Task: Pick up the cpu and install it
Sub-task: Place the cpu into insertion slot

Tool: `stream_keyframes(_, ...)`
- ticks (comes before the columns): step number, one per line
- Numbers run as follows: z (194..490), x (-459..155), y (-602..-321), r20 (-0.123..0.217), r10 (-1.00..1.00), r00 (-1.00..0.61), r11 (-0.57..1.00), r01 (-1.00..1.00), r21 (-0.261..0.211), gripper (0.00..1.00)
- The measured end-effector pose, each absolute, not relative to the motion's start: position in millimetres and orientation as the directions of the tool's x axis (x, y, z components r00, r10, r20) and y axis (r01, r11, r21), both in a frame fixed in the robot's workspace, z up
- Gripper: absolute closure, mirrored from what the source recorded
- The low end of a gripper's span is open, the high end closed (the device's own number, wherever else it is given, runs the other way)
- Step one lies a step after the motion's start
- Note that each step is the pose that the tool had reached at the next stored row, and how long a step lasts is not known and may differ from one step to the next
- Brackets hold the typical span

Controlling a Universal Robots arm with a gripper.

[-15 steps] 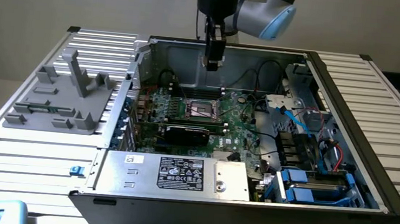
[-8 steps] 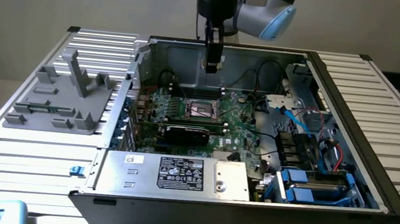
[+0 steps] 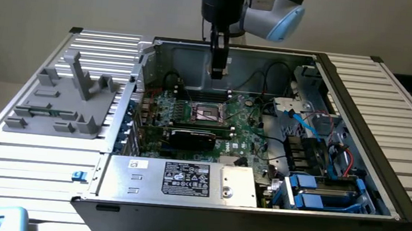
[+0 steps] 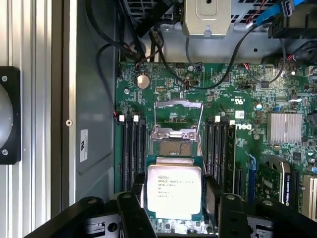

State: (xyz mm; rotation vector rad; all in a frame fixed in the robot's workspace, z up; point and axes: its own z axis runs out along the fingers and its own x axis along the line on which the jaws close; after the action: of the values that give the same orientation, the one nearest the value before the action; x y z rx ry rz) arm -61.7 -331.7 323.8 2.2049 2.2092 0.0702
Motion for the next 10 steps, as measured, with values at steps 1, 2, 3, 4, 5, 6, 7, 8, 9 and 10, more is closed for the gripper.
stream_keyframes(1,322,-62,-332,0.018,1.0,-0.002,0.002,0.999,0.047,0.44)
stream_keyframes(2,320,-62,-332,0.018,1.0,-0.002,0.002,0.999,0.048,0.44)
stream_keyframes(3,319,-63,-332,0.018,1.0,-0.002,0.002,0.999,0.048,0.44)
stream_keyframes(4,317,-63,-332,0.018,1.0,-0.002,0.002,0.999,0.049,0.44)
stream_keyframes(5,315,-63,-332,0.019,1.0,-0.002,0.001,0.999,0.049,0.44)
stream_keyframes(6,313,-63,-333,0.019,1.0,-0.002,0.001,0.999,0.049,0.44)
stream_keyframes(7,311,-63,-333,0.02,1.0,-0.002,0.001,0.999,0.049,0.44)
stream_keyframes(8,309,-63,-333,0.02,1.0,-0.002,0.001,0.999,0.049,0.44)
stream_keyframes(9,308,-63,-334,0.02,1.0,-0.002,0.001,0.999,0.049,0.44)
stream_keyframes(10,306,-63,-334,0.021,1.0,-0.001,0.0,0.999,0.049,0.44)
